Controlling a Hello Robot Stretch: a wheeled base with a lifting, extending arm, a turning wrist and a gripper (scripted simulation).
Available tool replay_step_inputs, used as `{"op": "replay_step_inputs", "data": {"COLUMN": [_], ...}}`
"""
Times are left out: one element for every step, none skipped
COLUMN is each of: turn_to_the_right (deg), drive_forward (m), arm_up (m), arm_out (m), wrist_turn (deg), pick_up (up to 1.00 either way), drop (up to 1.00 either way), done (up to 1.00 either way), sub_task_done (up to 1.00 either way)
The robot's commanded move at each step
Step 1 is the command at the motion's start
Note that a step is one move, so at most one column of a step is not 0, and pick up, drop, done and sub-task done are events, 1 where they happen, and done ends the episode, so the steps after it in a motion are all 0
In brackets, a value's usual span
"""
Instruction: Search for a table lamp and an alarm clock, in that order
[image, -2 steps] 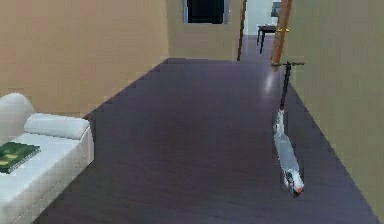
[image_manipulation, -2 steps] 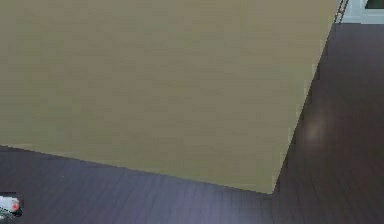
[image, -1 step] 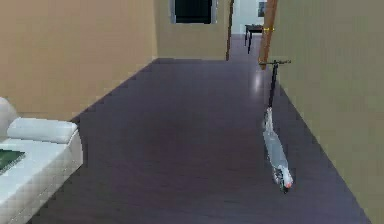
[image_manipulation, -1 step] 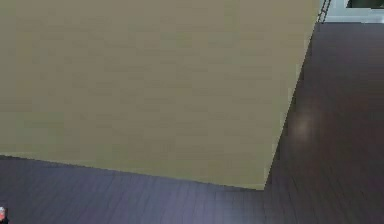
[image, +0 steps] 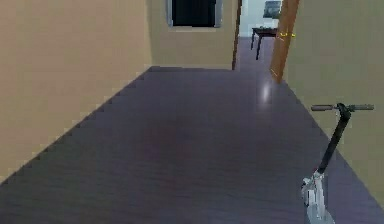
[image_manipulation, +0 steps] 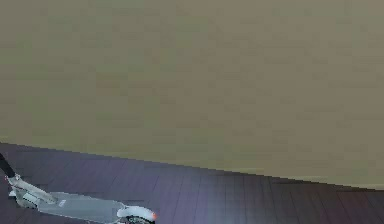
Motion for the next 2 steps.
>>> {"op": "replay_step_inputs", "data": {"turn_to_the_right": [0.0,3.0], "drive_forward": [0.85,0.00], "arm_up": [0.00,0.00], "arm_out": [0.00,0.00], "wrist_turn": [0.0,0.0], "pick_up": [0.00,0.00], "drop": [0.00,0.00], "done": [0.00,0.00], "sub_task_done": [0.00,0.00]}}
